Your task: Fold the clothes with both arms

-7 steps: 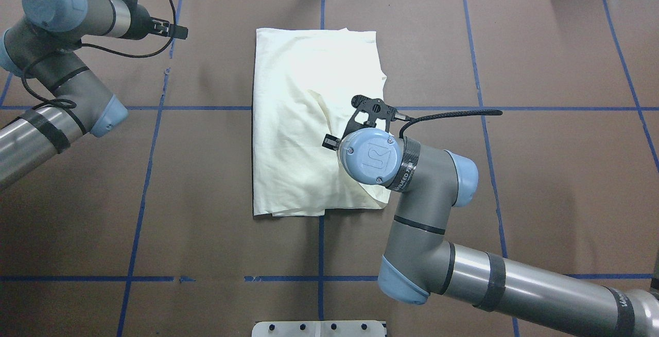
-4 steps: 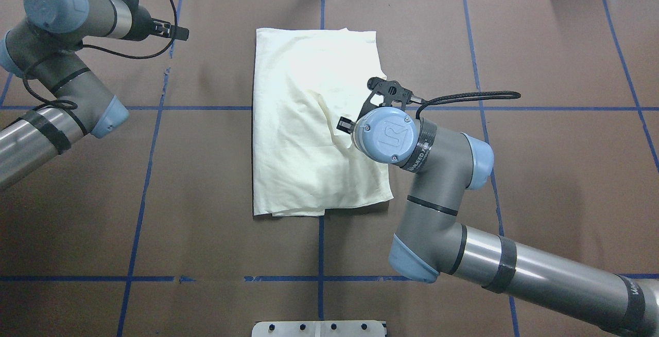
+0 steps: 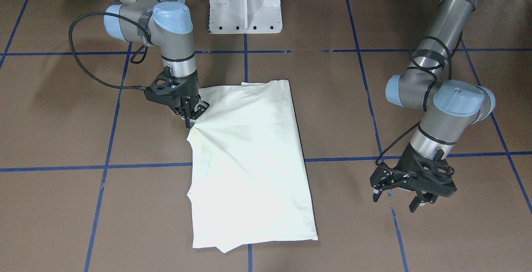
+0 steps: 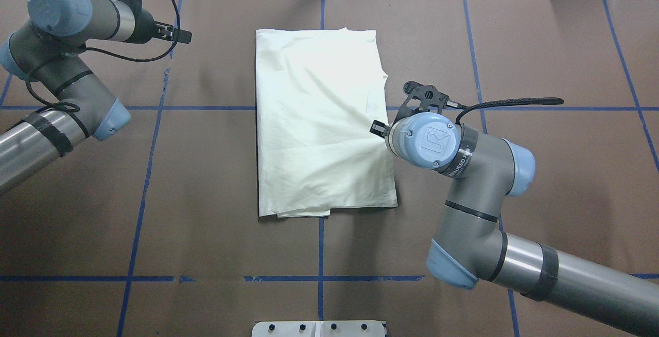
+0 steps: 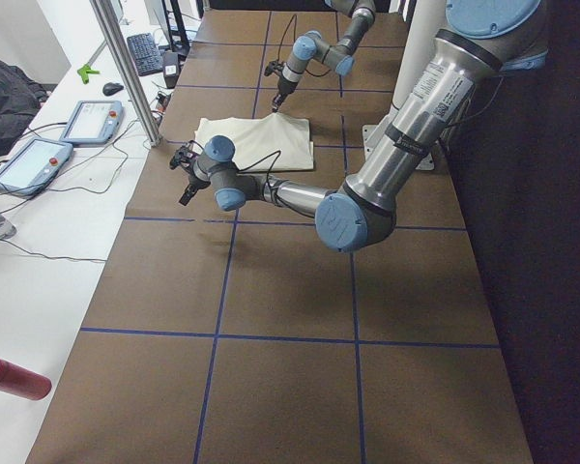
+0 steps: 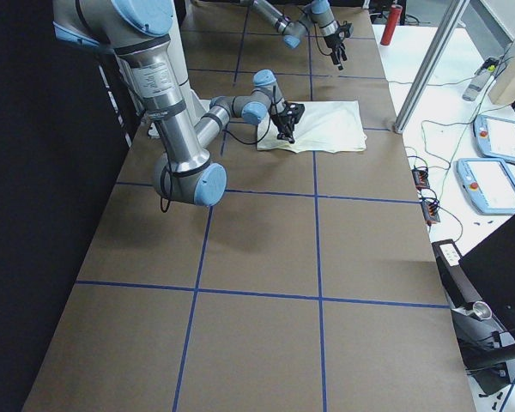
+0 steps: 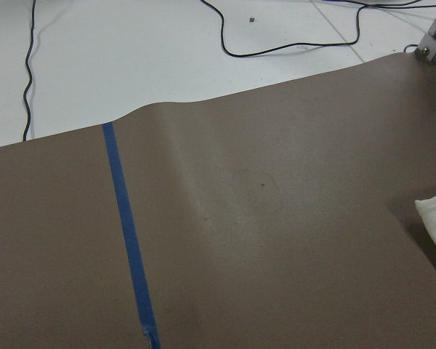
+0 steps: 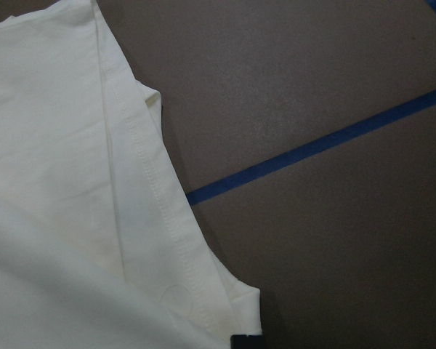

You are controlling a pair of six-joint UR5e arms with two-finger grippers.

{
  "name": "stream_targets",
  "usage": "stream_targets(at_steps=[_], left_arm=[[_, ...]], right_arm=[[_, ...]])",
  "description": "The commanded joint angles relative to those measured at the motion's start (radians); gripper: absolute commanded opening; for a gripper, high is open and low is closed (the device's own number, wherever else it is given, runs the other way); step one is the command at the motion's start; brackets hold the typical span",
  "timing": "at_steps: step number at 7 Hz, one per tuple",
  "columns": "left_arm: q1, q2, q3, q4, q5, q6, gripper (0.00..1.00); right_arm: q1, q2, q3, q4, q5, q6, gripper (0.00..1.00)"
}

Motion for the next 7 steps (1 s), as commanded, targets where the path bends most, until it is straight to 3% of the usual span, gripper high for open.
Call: stream_targets(at_steps=[1, 2, 3, 5, 7], left_arm=[[0.000, -0.001, -0.002, 0.000, 0.000, 0.001, 1.00], [0.002, -0.001, -0.025, 0.002, -0.005, -0.007, 1.00], [0.022, 0.025, -0.075, 0.002, -0.068, -0.086, 1.00], [0.122, 0.129, -0.289, 0.006, -0.104, -0.281, 1.00], [0.279, 0.215, -0.480, 0.008, -0.059, -0.535, 1.00]], right_arm=[[-0.023, -0.012, 0.016, -0.005, -0.023, -0.006, 0.99], [-0.010, -0.006, 0.030, 0.002, -0.013, -0.010, 1.00], [0.019, -0.017, 0.073, 0.037, 0.019, -0.045, 1.00], [0.026, -0.166, 0.110, 0.330, 0.081, -0.049, 1.00], [0.024, -0.288, 0.209, 0.375, 0.087, -0.002, 1.00]])
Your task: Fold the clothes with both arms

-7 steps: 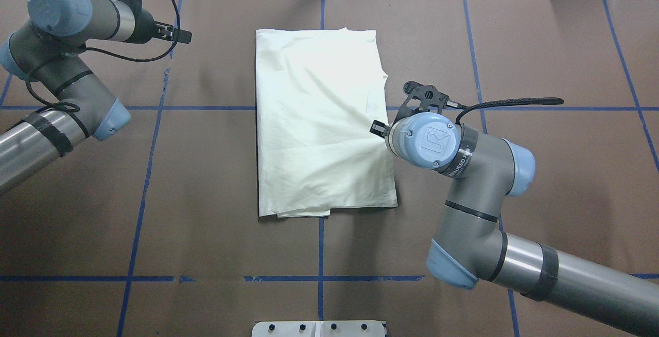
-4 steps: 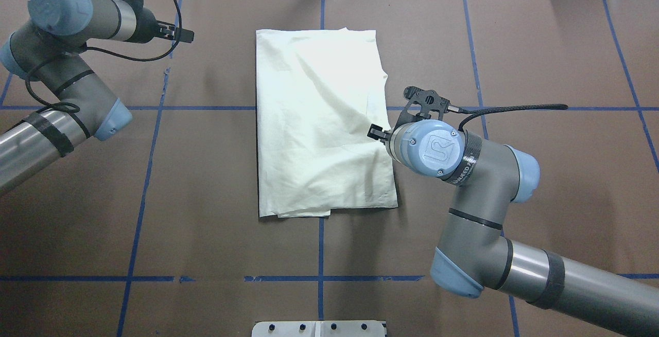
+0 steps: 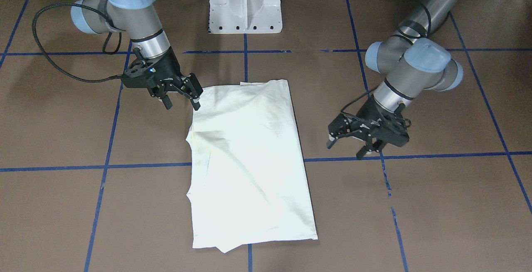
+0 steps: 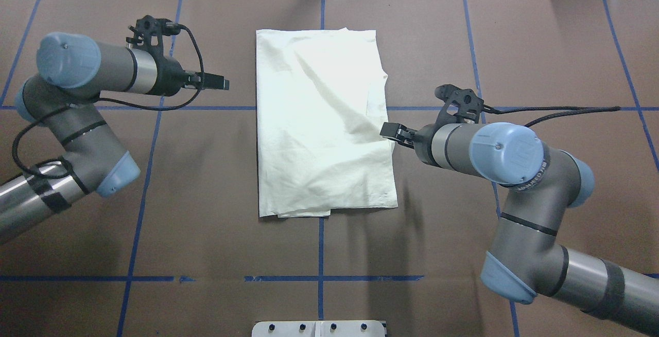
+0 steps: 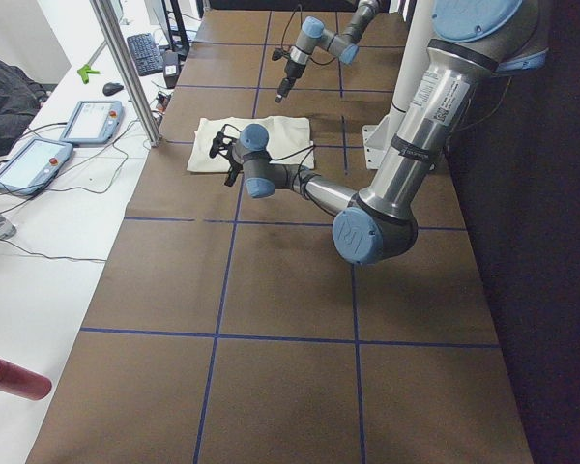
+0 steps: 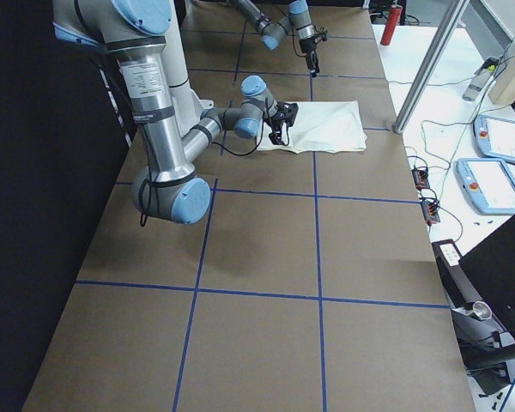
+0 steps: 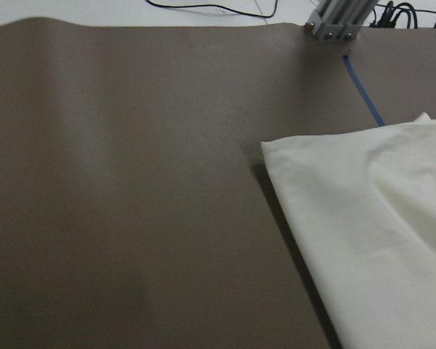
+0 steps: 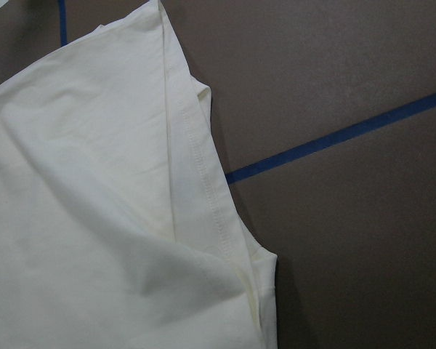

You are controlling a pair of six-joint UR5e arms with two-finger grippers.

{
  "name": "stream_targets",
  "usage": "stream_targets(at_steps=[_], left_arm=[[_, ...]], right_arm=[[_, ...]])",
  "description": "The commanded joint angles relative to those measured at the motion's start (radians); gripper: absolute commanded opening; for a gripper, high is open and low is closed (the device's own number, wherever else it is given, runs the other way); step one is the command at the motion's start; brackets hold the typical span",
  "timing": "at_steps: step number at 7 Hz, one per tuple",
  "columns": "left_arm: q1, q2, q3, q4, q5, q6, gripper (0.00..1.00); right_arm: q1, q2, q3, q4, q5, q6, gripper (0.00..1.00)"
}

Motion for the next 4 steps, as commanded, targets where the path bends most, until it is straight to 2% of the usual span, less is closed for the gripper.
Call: stream_targets(at_steps=[1, 2, 3, 4], left_arm=[[0.195, 0.098, -0.203, 0.004, 0.127, -0.345, 0.75], [0.273, 0.115, -0.223, 0.007, 0.194, -0.473, 0.60], [0.349, 0.126, -0.222, 0.009, 0.278, -0.520, 0.60], [0.377, 0.127, -0.216, 0.009, 0.294, -0.531, 0.61]], right_arm=[[0.001, -0.088, 0.071, 0.036, 0.002, 0.070, 1.00], [0.000, -0.086, 0.069, 0.034, -0.001, 0.072, 1.00], [0.000, -0.086, 0.068, 0.034, -0.001, 0.072, 1.00], [-0.002, -0.085, 0.065, 0.034, -0.001, 0.072, 1.00]])
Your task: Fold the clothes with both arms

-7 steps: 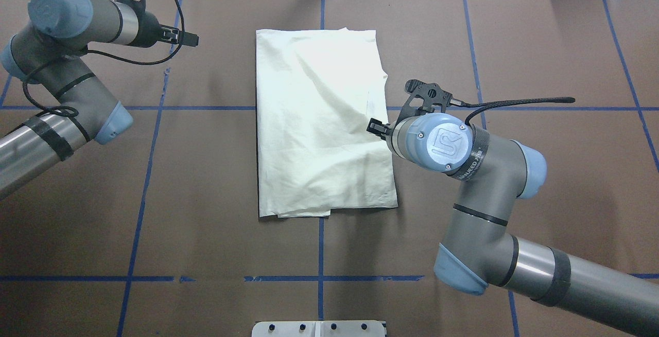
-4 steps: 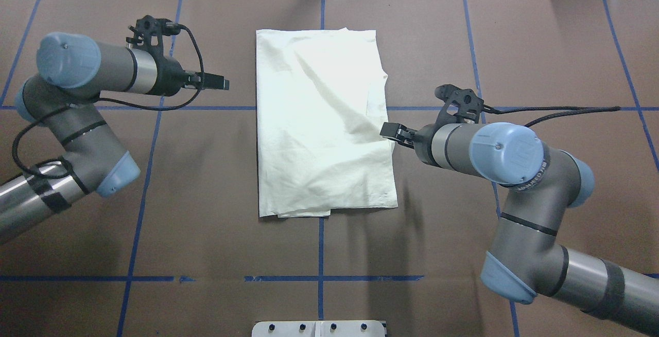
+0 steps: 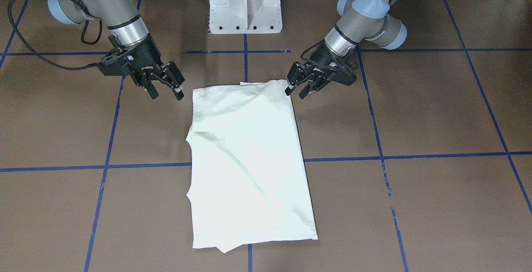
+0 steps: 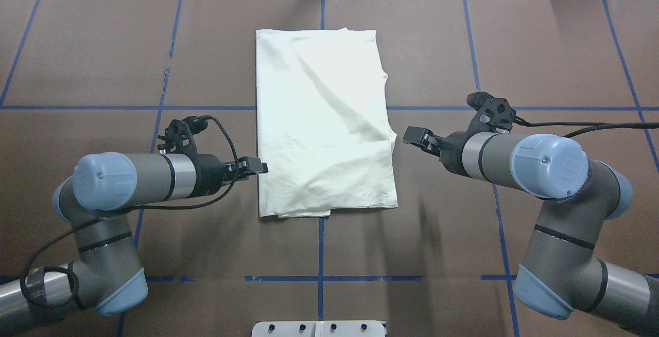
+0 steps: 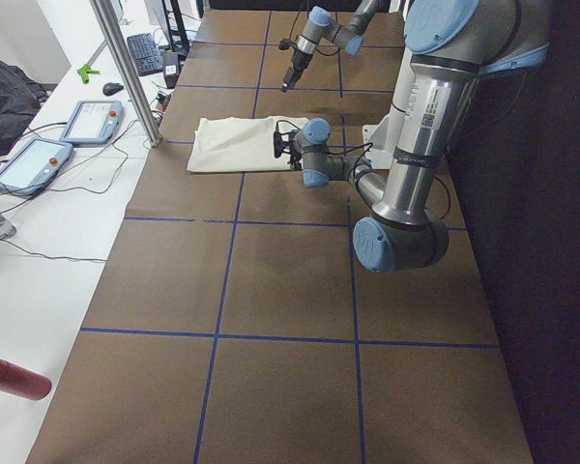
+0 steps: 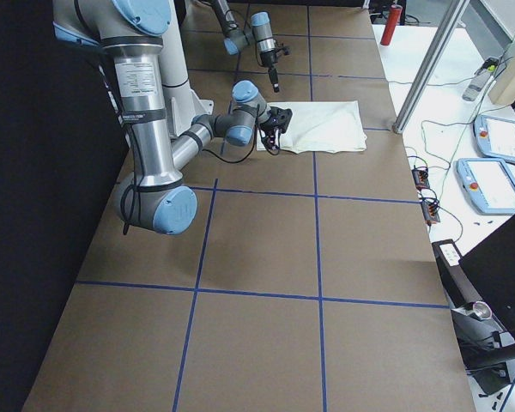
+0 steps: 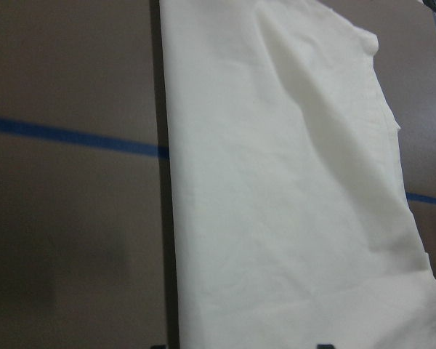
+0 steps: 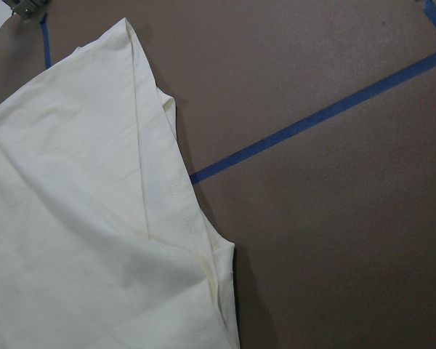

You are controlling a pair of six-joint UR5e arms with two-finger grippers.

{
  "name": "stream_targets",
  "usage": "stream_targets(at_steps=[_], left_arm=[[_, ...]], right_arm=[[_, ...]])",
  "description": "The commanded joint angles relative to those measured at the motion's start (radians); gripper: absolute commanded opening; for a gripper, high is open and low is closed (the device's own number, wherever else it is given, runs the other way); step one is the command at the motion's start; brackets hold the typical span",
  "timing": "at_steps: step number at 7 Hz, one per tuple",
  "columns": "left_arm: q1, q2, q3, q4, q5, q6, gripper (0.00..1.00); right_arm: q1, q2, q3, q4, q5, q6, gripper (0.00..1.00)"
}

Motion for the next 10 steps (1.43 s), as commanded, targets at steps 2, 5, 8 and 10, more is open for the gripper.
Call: stream_targets(at_steps=[2, 5, 8, 10], left_arm=[[0.067, 0.008, 0.009, 0.021, 0.047, -0.047, 0.61], [0.090, 0.009, 0.010, 0.025, 0.052, -0.057, 0.61], [0.103, 0.008, 0.012, 0.025, 0.065, -0.057, 0.61], [0.113, 0.002, 0.015, 0.025, 0.076, -0.057, 0.61]], right_arm=[[-0.001, 0.002, -0.003, 0.000, -0.002, 0.002, 1.00], [-0.001, 0.002, -0.006, 0.000, -0.002, 0.003, 1.00], [-0.001, 0.000, -0.006, 0.000, -0.003, 0.003, 1.00], [0.000, -0.001, -0.008, -0.001, -0.003, 0.003, 1.00]])
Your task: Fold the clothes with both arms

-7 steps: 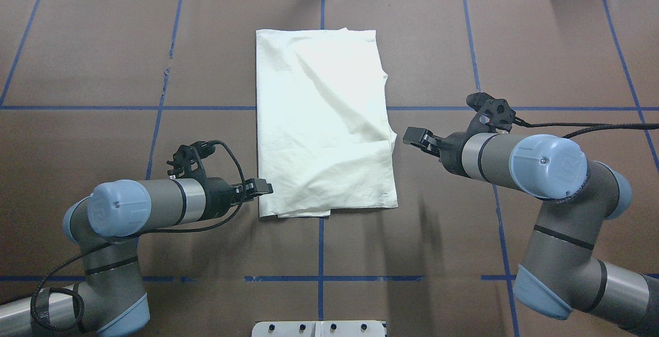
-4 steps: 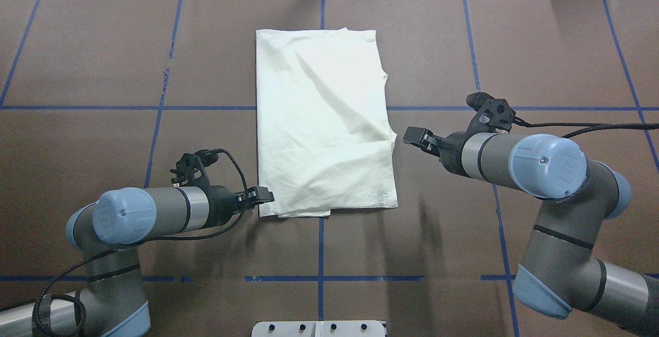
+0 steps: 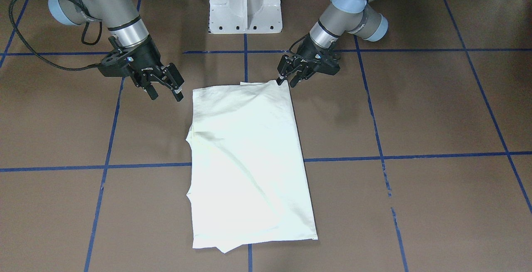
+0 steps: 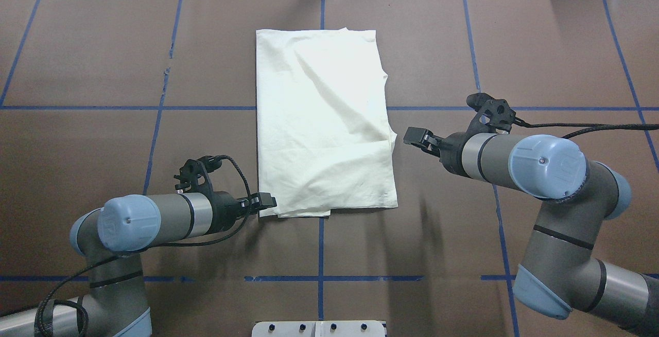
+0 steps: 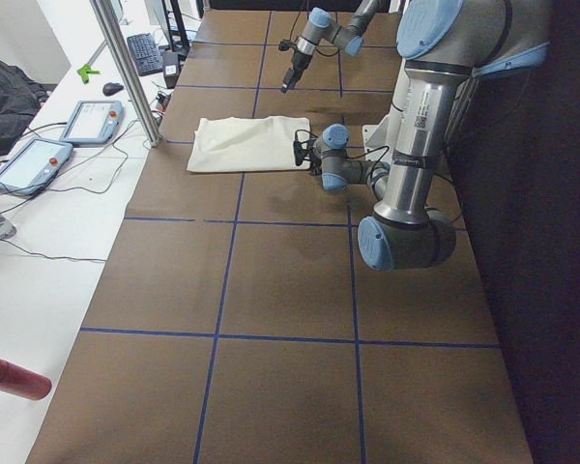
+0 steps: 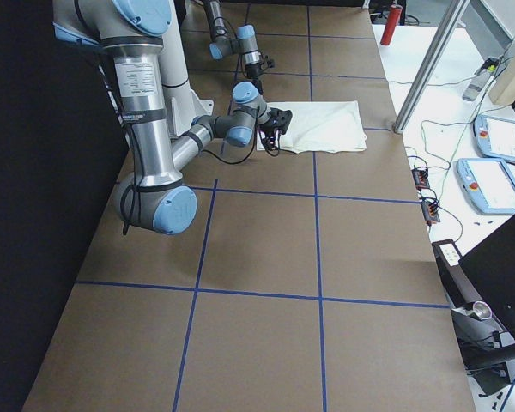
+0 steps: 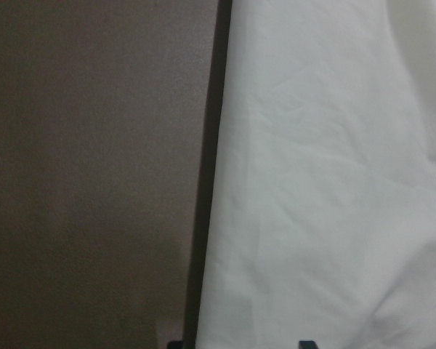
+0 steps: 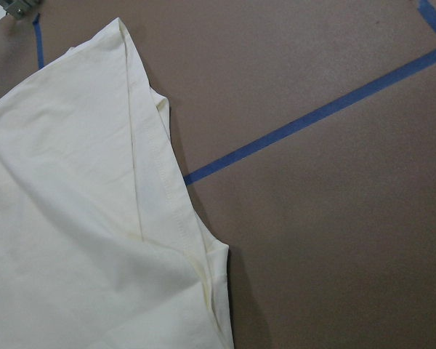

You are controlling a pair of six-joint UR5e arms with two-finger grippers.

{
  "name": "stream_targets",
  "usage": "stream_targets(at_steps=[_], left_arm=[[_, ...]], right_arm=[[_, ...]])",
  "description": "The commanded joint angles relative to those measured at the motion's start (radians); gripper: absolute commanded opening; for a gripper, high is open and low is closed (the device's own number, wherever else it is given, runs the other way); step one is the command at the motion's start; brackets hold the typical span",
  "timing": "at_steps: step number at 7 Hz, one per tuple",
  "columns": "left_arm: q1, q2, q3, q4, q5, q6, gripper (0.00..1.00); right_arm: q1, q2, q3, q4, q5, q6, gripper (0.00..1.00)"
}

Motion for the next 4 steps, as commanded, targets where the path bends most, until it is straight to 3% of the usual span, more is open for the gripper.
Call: stream_targets(at_steps=[1, 4], left_arm=[[0.006, -0.005, 0.000, 0.000, 0.006, -0.002, 0.61], [0.020, -0.006, 0.001, 0.000, 0.006, -0.003, 0.61]], right_arm=[[0.001, -0.001, -0.001, 0.000, 0.000, 0.000, 1.00], [0.000, -0.001, -0.001, 0.000, -0.003, 0.000, 1.00]])
